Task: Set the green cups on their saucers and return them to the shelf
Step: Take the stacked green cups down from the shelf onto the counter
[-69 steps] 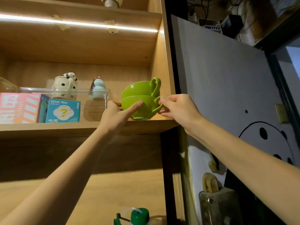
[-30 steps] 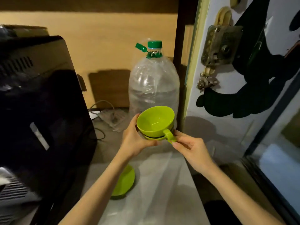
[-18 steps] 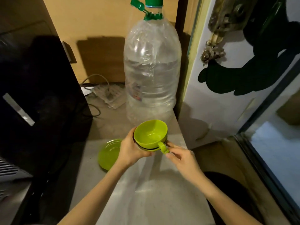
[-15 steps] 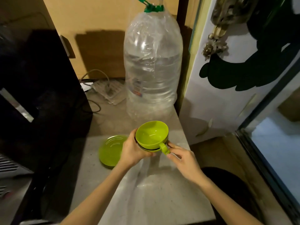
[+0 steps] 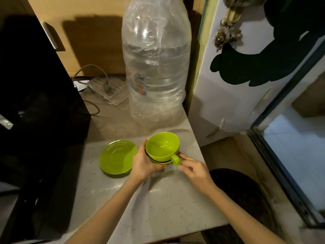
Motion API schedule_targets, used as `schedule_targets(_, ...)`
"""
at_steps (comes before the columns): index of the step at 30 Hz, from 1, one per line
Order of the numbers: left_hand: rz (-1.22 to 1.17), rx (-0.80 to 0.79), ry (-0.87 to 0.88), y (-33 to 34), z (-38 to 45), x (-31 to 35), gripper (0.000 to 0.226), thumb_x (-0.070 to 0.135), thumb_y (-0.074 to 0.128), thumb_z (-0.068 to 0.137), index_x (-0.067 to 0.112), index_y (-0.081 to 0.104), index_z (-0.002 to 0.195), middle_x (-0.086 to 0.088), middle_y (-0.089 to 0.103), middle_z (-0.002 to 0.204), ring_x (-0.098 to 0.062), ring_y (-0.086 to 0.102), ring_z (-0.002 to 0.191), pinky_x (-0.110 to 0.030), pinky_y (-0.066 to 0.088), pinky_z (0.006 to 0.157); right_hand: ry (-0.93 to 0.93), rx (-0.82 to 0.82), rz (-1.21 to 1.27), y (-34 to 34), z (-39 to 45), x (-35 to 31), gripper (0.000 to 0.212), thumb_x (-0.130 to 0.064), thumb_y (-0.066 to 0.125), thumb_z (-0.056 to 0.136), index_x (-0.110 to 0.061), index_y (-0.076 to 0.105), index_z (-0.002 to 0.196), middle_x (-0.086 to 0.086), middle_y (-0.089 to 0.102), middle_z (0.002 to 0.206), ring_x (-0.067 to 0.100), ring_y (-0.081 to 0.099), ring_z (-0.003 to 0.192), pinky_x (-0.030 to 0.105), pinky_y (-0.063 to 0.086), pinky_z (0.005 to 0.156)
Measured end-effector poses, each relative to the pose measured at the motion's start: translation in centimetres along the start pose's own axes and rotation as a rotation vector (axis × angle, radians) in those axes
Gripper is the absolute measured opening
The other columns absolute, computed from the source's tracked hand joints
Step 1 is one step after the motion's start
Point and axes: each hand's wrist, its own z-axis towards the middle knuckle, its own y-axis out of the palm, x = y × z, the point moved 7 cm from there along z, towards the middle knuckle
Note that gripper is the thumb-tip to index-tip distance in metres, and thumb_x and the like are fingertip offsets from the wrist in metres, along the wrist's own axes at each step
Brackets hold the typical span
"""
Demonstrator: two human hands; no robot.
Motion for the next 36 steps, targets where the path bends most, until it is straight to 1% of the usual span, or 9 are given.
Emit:
schedule_targets(9,-0.017,0.015,-0.002,0.1,-0.4,0.0,0.116,0.04,0.081,0.03,0.012,0.036,0.133,-0.008,0.056,0.127,-0.021,0.053,0.116,-0.019,0.037,0.085,0.048,-0.038,-0.027,0.1,0.0,0.5,0.025,-0.006,0.06,0.085,-0.007,0.069,0.107,0.01,0.054,0.135,0.006,0.047,0.12,-0.01,0.027,0.086)
schedule_targets(12,-0.031,0.007,0.014,0.2,-0.5,0.1,0.118,0.044,0.079,0.027,0.012,0.036,0.133,-0.007,0.055,0.128,-0.011,0.05,0.109,-0.017,0.036,0.084,0.041,-0.063,-0.058,0.1,0.0,0.3,0.027,-0.007,0.058,0.086,-0.006,0.067,0.111,0.01,0.052,0.137,0.005,0.045,0.12,-0.009,0.026,0.087)
schedule_targets(16,-0.01,-0.036,0.015,0.5,-0.2,0.0,0.112,0.021,0.09,0.04,0.008,0.031,0.134,-0.01,0.05,0.131,-0.015,0.047,0.113,-0.007,0.028,0.079,0.048,-0.171,-0.165,-0.2,0.3,-0.3,0.033,-0.014,0.058,0.087,-0.008,0.061,0.12,0.009,0.051,0.139,0.017,0.046,0.129,0.012,0.029,0.098)
schedule_targets(19,0.011,-0.092,-0.006,0.4,0.1,-0.1,0.125,0.017,0.089,0.047,0.006,0.01,0.143,-0.011,0.034,0.147,-0.023,0.035,0.134,-0.016,0.027,0.095,0.036,-0.235,-0.338,-1.3,0.5,-1.0,0.035,-0.019,0.054,0.089,-0.01,0.055,0.122,0.007,0.059,0.129,0.021,0.056,0.119,0.026,0.043,0.094)
schedule_targets(21,0.019,-0.135,0.004,-0.3,0.4,-0.1,0.131,0.021,0.089,0.047,0.007,0.003,0.144,-0.011,0.026,0.151,-0.023,0.031,0.136,-0.025,0.027,0.105,-0.048,-0.131,-0.599,-2.9,0.8,-2.8,0.027,-0.023,0.048,0.091,-0.016,0.055,0.116,0.002,0.064,0.12,0.022,0.062,0.107,0.033,0.048,0.082)
schedule_targets(25,0.096,-0.161,0.052,-2.9,0.4,-0.3,0.109,0.025,0.088,0.049,0.011,0.028,0.139,-0.009,0.043,0.141,-0.02,0.048,0.121,-0.028,0.041,0.098,-0.281,0.095,-0.641,-4.4,2.1,-7.7,0.016,-0.019,0.052,0.086,-0.013,0.062,0.097,0.005,0.072,0.092,0.027,0.068,0.083,0.032,0.051,0.062)
schedule_targets(29,0.161,0.071,0.077,-7.2,0.1,-1.0,0.07,0.021,0.085,0.054,0.012,0.057,0.117,-0.007,0.068,0.108,-0.013,0.061,0.089,-0.016,0.041,0.077,-0.418,0.011,-0.547,-1.5,4.4,-11.3,0.022,-0.018,0.053,0.08,-0.01,0.065,0.096,0.009,0.073,0.091,0.028,0.068,0.085,0.033,0.054,0.07)
schedule_targets(32,0.186,0.22,0.078,-9.4,-0.6,-1.9,0.071,0.025,0.085,0.055,0.013,0.056,0.12,-0.006,0.062,0.118,-0.02,0.058,0.107,-0.017,0.038,0.084,-0.503,-0.074,-0.57,1.7,6.0,-12.6,0.027,-0.018,0.051,0.081,-0.012,0.064,0.104,0.01,0.073,0.098,0.029,0.067,0.093,0.035,0.049,0.081)
schedule_targets(36,0.27,0.213,-0.006,-10.4,-1.0,-4.6,0.115,0.05,0.082,0.045,0.015,0.027,0.14,-0.007,0.028,0.15,-0.023,0.025,0.138,-0.032,0.021,0.112,-0.535,-0.291,-0.664,7.4,8.4,-13.1,0.038,-0.017,0.043,0.09,-0.013,0.049,0.127,0.012,0.065,0.12,0.03,0.057,0.113,0.039,0.04,0.096)
